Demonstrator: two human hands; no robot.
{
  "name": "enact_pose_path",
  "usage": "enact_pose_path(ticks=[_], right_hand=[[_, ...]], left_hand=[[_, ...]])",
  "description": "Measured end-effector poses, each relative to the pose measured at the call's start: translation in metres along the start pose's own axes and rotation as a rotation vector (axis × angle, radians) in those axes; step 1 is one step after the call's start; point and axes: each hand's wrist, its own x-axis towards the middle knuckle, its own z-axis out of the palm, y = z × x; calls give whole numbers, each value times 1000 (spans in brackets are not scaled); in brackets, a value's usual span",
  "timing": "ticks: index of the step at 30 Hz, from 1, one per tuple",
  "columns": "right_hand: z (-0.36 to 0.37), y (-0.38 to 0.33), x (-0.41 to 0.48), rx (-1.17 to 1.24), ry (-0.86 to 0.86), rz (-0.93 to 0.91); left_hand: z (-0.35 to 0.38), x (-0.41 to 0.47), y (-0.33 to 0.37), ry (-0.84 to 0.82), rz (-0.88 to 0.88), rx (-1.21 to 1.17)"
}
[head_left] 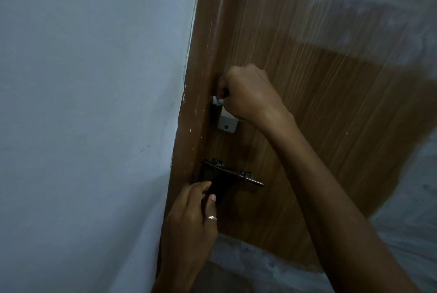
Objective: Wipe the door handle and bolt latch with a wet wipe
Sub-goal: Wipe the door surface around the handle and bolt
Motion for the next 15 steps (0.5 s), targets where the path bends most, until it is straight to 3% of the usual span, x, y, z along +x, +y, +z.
enact_pose_path(ticks=[5,8,11,15], right_hand=[[-31,3,-24,162,-137,-126],[-44,19,-38,245,84,-114],[-31,29,-29,89,377,-158],[2,37,-10,-158,223,-327]], left_hand=[[-3,0,-1,-4,13,-25],[-4,2,0,24,29,-34],[-4,2,1,37,34,-29],[-5,-1,4,45,44,-41]])
